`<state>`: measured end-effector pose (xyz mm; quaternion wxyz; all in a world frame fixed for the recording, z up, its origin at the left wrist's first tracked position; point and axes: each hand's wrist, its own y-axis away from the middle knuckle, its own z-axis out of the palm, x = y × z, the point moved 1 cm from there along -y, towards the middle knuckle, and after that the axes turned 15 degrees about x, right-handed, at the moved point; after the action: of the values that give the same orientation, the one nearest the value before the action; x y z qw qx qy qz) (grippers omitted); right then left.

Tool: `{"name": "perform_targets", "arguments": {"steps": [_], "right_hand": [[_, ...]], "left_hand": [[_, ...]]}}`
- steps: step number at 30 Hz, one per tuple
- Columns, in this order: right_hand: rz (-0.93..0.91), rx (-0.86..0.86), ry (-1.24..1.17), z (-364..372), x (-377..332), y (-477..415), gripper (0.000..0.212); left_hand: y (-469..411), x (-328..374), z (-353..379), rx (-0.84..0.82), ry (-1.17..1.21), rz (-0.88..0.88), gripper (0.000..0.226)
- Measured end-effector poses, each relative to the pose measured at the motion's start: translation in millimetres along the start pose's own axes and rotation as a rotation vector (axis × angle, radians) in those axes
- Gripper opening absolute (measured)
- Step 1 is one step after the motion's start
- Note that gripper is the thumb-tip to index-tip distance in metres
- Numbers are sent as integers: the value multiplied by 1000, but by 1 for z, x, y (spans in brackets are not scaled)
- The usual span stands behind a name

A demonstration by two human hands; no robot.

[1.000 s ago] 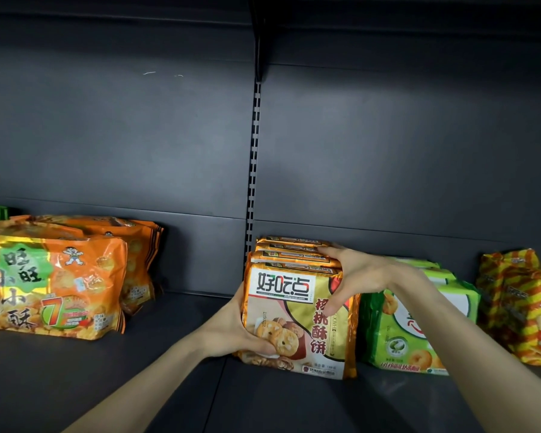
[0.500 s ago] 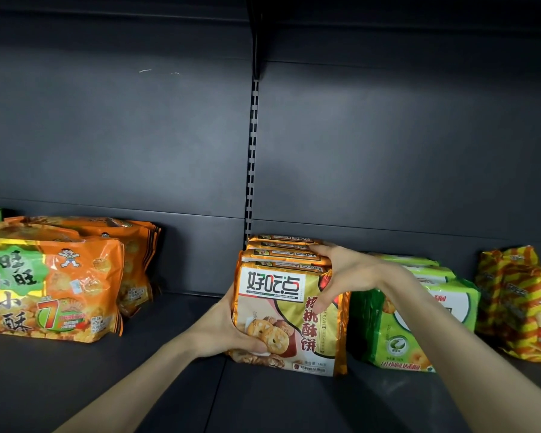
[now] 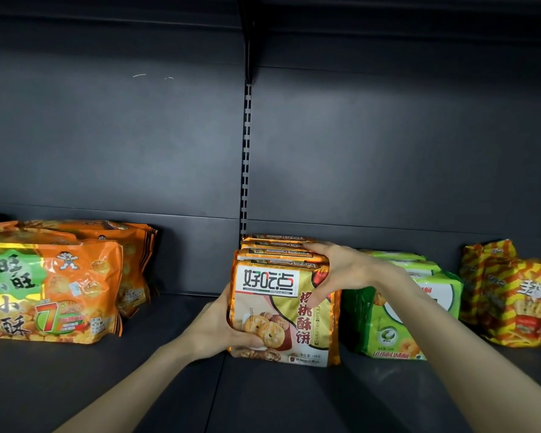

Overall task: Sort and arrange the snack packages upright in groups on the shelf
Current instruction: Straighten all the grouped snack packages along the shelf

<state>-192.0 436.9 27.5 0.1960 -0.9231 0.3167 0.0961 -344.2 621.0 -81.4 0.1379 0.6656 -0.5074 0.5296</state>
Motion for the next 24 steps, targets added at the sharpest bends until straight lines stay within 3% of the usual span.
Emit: {"name": "perform_targets", "arguments": {"steps": [8,14,20,24], "right_hand": [[-34,153,121,-4,-11,23,102],[-44,226,61,-8,-16,42,86],[-29,272,108,-24,-7,67,72],[5,301,151,-43,10,81,69]], "left_hand": [[12,8,-5,112,-157,24,69],[25,15,-19,340,-394,127,57],[47,44,-20,508,-437,268,45],[49,77,-7,517,-403,377,39]]}}
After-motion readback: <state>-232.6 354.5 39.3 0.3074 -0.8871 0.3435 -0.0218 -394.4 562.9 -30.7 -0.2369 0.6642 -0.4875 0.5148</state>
